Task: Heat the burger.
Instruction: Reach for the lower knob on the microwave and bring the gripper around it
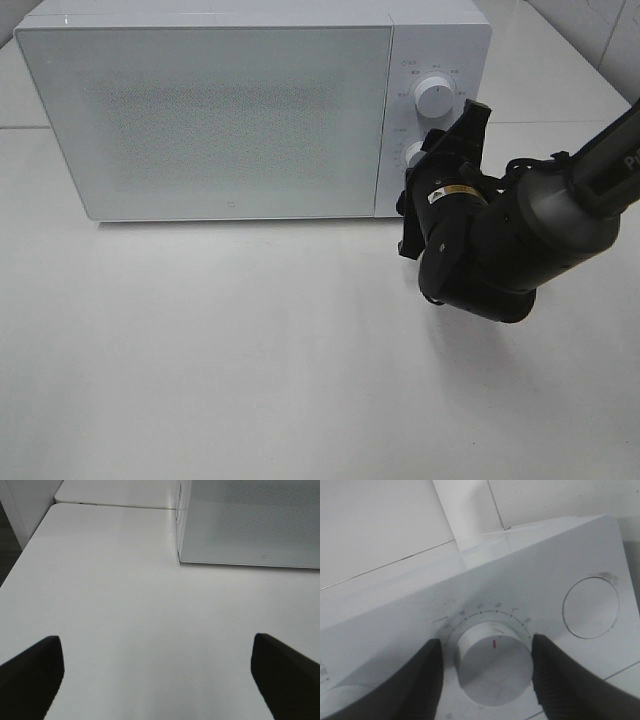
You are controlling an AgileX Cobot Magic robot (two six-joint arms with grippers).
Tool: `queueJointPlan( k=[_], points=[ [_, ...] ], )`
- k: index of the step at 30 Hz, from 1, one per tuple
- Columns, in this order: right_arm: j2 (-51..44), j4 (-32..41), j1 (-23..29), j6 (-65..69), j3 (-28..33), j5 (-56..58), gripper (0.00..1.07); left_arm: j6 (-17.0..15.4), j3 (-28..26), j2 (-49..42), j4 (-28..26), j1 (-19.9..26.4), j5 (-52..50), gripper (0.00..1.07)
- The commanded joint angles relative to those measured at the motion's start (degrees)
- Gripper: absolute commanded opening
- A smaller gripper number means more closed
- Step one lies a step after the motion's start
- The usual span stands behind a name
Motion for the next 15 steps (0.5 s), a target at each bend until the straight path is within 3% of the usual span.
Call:
queueJointPlan(
  k=[1, 4, 15],
  points=[
    [-1.2, -0.9, -0.9, -1.1, -1.7, -12.7, 0.64, -0.3, 0.2, -1.2, -0.2, 0.2, -0.1, 0.96],
    [-1.2, -0.6, -0.9, -2.1, -0.8, -12.7, 0.72, -0.3, 0.2, -1.2, -0.2, 0.2, -0.1, 0.96],
    [-2.4, -3.3, 1.1, -5.1, 4.8, -9.9, 0.73, -0.3, 0.2, -1.2, -0.2, 0.2, -0.1, 0.96]
  ],
)
